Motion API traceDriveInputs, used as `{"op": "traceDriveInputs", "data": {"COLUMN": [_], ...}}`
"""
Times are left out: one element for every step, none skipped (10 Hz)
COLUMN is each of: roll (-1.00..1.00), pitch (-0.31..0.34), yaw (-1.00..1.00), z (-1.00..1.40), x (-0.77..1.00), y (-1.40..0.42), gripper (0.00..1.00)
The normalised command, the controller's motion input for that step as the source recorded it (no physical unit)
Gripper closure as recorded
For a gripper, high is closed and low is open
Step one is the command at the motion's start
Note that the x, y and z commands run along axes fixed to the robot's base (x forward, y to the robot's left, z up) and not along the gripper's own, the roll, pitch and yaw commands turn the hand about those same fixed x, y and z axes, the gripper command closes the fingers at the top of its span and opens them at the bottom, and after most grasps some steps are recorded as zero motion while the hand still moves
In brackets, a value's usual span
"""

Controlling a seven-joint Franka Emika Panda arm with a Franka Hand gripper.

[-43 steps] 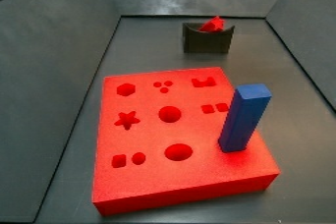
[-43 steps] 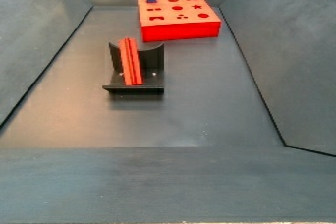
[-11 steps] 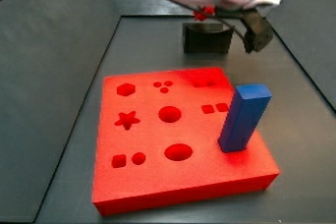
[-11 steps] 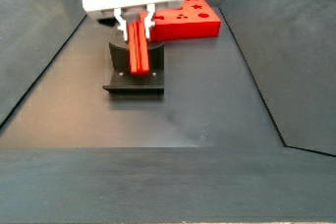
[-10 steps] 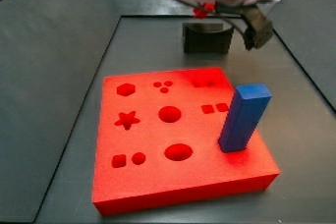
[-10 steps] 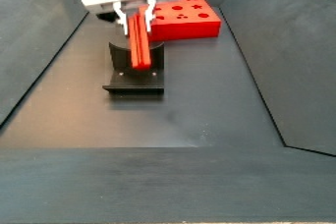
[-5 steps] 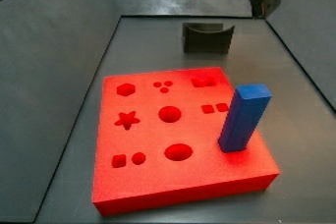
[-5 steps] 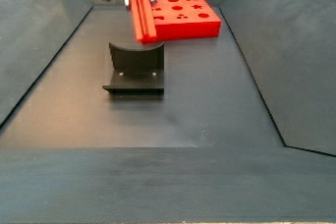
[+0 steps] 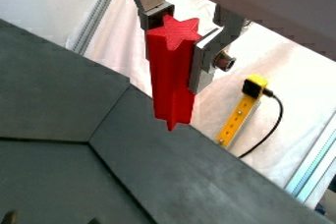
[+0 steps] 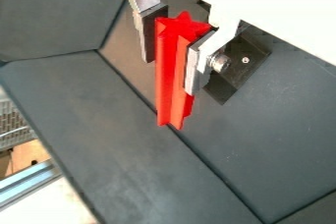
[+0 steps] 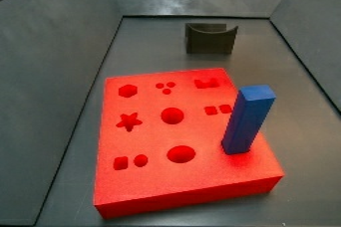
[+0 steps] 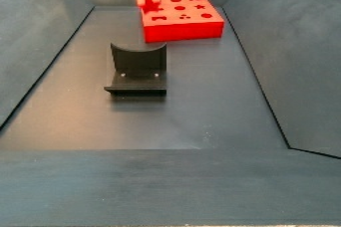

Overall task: Pick up the star object. Move up. Place the star object on the fixture. Regrasp the star object. Move to above the board. Insert the star object.
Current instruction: Move to above the board.

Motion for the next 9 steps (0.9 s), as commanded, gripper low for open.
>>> {"op": "traceDriveInputs", "data": {"roll": [-0.05,-0.06,-1.00,-1.00,-1.00,-1.00,-1.00,-1.00,-1.00], "pitch": [-0.048,-0.022,-0.134,-0.141,-0.145,-0.150,-0.151,-0.144,-0.142], "yaw": [-0.04,-0.05,-0.07,-0.07,-0.08,-0.08,-0.10,-0.11,-0.12], "z": [0.47,0.30,0.26,0.26,0.28,0.27,0.27,0.27,0.28], "x": [-0.05,-0.04,-0.37,-0.37,-0.39,-0.40,-0.41,-0.41,-0.43], "y": [0.00,0.00,-1.00,-1.00,-1.00,-1.00,-1.00,-1.00,-1.00], "gripper": [1.00,1.00,1.00,1.00,1.00,1.00,1.00,1.00,1.00]}}
